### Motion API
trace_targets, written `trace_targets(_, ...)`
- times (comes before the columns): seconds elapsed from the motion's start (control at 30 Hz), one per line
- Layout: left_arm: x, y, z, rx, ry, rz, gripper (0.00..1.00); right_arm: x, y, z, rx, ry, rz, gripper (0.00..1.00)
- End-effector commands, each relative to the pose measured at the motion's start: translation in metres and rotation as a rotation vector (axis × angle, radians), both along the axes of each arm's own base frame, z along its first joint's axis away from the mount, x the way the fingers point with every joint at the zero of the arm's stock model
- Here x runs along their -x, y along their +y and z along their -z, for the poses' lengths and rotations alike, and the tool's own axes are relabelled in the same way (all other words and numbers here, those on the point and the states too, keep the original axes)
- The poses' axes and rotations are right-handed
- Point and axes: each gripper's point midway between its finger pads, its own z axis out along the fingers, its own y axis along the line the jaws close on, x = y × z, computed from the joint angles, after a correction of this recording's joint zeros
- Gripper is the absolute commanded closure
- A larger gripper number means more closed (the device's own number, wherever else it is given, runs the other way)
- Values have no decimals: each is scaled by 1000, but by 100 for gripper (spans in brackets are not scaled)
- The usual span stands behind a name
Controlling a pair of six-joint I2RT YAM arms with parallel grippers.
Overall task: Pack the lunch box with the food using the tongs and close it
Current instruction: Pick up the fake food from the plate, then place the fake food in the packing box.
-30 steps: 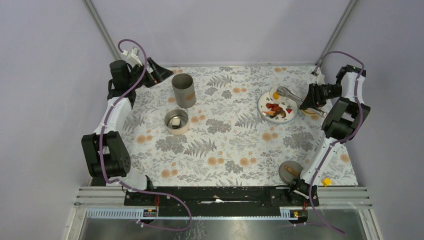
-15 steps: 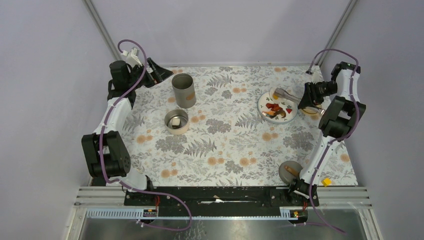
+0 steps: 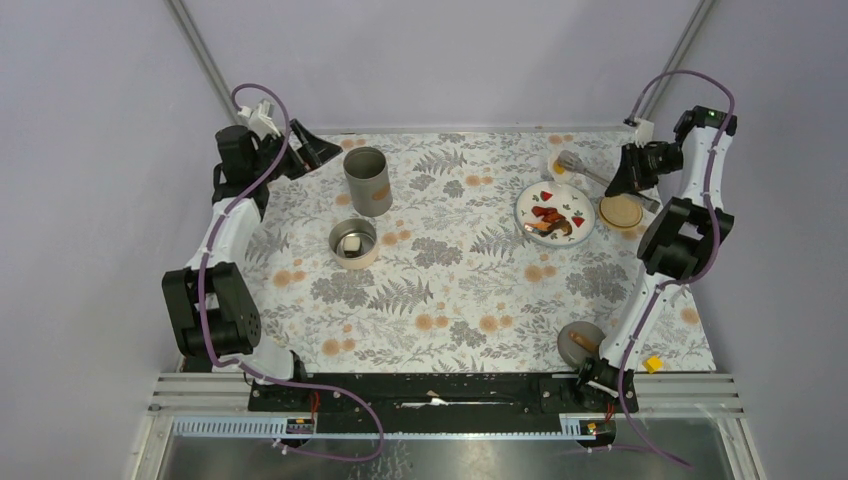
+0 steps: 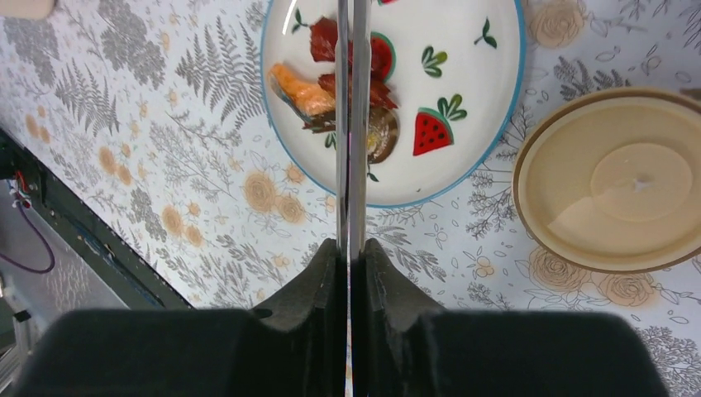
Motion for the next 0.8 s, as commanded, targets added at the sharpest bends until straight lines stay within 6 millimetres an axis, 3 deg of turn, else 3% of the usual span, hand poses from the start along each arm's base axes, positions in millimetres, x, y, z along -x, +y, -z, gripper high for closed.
trace_targets(0.0,4,8,-29,-19,-92,-13,1,3,36,-74,-38,-152,-20,100)
trace_targets(0.17,7,17,-24,-25,-64,-39,1,23,106,-103,-126,-179,-137,100)
trace_targets(0.43,18,42,-9,-68,8,-100,1,77,255,-133,-243,-162,-431,100)
trace_targets(0.6,24,54,-7,-66,27,-121,1,100,329,-127,-259,-151,-544,100)
trace_targets(0.77,27,62,-8,-51,29,-138,1,117,388,-111,-253,-106,-643,100)
